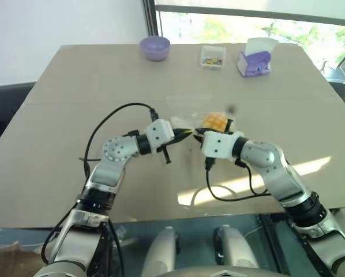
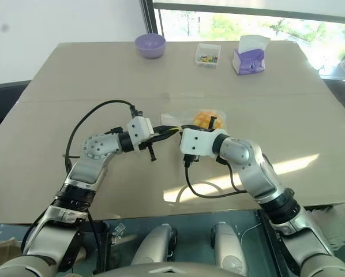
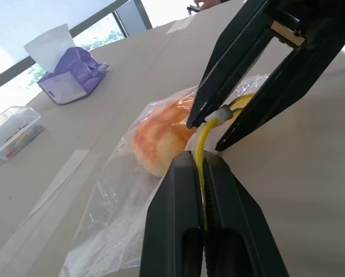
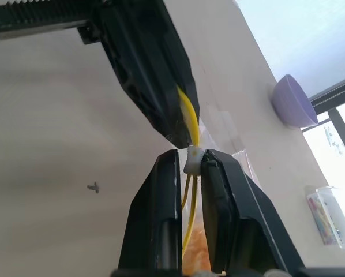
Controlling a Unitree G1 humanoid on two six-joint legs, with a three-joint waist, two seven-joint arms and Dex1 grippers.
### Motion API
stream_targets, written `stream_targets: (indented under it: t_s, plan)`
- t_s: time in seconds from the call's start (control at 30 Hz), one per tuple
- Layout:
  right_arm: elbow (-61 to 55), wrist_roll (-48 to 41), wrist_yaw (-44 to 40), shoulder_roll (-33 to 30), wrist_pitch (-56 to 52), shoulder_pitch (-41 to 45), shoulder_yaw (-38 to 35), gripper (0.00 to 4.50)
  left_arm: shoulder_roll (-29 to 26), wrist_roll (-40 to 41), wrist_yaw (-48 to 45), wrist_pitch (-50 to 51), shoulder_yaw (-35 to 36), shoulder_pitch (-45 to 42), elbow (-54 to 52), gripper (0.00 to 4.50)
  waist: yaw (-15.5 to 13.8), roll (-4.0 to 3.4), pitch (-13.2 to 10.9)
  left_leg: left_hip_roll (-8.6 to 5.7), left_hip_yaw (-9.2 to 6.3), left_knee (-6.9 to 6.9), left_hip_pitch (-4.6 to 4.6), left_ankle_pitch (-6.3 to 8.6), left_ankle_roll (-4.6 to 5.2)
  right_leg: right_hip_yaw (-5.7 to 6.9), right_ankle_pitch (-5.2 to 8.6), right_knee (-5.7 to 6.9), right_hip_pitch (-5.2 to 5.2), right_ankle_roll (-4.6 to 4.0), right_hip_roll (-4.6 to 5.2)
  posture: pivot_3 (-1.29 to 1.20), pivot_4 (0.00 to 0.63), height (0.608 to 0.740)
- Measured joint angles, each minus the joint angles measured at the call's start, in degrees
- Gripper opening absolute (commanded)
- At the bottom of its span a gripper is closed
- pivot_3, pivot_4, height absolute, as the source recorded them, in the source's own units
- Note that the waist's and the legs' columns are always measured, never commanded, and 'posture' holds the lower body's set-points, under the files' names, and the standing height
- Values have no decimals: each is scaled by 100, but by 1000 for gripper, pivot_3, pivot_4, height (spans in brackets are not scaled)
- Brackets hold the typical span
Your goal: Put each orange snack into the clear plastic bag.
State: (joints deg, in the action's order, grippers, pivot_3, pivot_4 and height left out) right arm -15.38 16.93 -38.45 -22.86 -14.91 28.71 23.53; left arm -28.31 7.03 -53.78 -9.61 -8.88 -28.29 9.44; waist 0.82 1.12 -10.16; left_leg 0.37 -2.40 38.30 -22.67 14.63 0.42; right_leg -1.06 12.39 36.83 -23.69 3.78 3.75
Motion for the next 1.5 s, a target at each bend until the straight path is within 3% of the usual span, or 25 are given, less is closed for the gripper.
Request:
stream_targets:
  t_s: [1.2,1.27,1.5]
  plan:
    - [-217,-166,2,-87,-359,-21,-109,638,1,3,24,293,0,-2,-214,0,0,0,0,0,0,0,0,0,0,0,0,0,0,0,0,0,150,740]
    - [-218,-167,1,-87,-360,-21,-110,69,1,3,23,293,0,-2,-214,0,0,0,0,0,0,0,0,0,0,0,0,0,0,0,0,0,150,740]
    - [-218,-165,-1,-86,-360,-21,-108,30,3,3,23,292,0,-3,-214,0,0,0,0,0,0,0,0,0,0,0,0,-1,0,0,0,0,150,740]
